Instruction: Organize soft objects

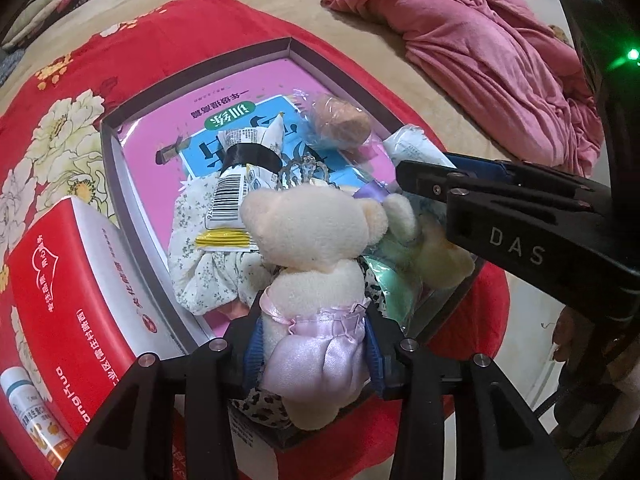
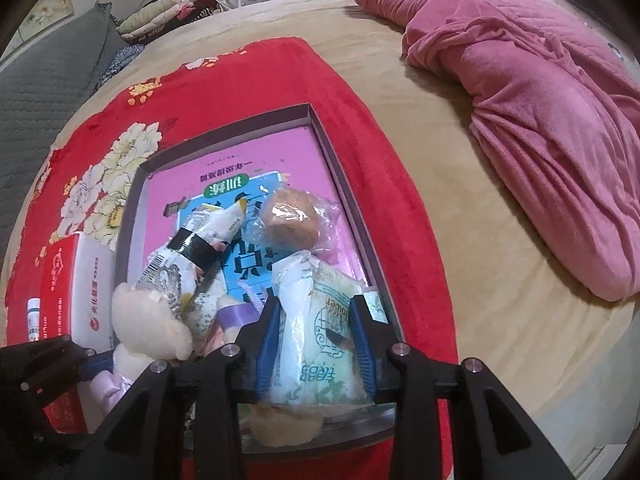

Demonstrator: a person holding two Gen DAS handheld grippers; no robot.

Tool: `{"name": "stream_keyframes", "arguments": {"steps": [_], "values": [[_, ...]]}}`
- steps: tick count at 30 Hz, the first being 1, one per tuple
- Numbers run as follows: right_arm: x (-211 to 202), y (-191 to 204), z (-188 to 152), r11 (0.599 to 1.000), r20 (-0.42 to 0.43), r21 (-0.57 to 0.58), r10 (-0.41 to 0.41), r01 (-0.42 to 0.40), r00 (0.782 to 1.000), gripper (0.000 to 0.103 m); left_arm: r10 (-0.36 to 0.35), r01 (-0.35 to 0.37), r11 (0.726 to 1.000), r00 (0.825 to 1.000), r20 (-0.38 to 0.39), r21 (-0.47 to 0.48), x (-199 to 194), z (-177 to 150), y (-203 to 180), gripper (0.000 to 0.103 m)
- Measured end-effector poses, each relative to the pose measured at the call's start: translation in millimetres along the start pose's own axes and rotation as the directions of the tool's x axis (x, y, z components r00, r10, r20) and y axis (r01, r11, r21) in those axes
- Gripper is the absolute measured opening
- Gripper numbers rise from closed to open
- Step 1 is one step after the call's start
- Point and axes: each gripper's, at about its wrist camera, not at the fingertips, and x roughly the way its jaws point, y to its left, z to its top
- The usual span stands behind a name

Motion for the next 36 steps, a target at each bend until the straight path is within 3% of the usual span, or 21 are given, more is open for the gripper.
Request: {"name": "stream_keyframes", "arguments": {"steps": [3, 11, 16, 18, 25, 30, 36], "values": [[-2, 1, 2, 1.000, 0.003, 0.008, 0.023, -0.023, 1.000, 0.050, -0.007, 0.007, 1.000, 1.000, 0.006, -0.003, -2, -3, 1, 0.048], [-36, -5, 7, 0.996, 0.092, 0.066, 0.053, -0.060, 0.994, 0.052, -0.042, 0.043, 0.999, 0.996, 0.075, -0.019, -27, -2, 5, 0.063], [-71, -7, 5, 0.992, 0.163, 0.107, 0.046, -0.064, 0.986, 0.058, -0.030, 0.035, 0.998, 0.992, 0.121, -0.044, -45, -1, 14, 0.066], [-82, -3, 1, 0.992, 0.178, 0.108, 0.045, -0.065, 0.983, 0.059, -0.031, 0.038, 0.998, 0.991, 0.132, -0.050, -51, -2, 18, 0.077], [-125, 19, -23, 0.988, 0.237, 0.144, 0.024, -0.059, 0.971, 0.066, -0.052, 0.061, 0.998, 0.970, 0.239, -0.034, -93, -18, 28, 0.077], [-163, 35, -52, 0.978, 0.290, 0.200, -0.003, -0.058, 0.957, 0.072, -0.004, 0.017, 0.999, 0.956, 0.293, -0.040, -128, -41, 36, 0.077], [-196, 66, -92, 0.970, 0.306, 0.236, -0.135, 0.062, 0.943, 0.076, 0.031, -0.018, 0.999, 0.950, 0.312, -0.045, -161, -79, 46, 0.077]]}}
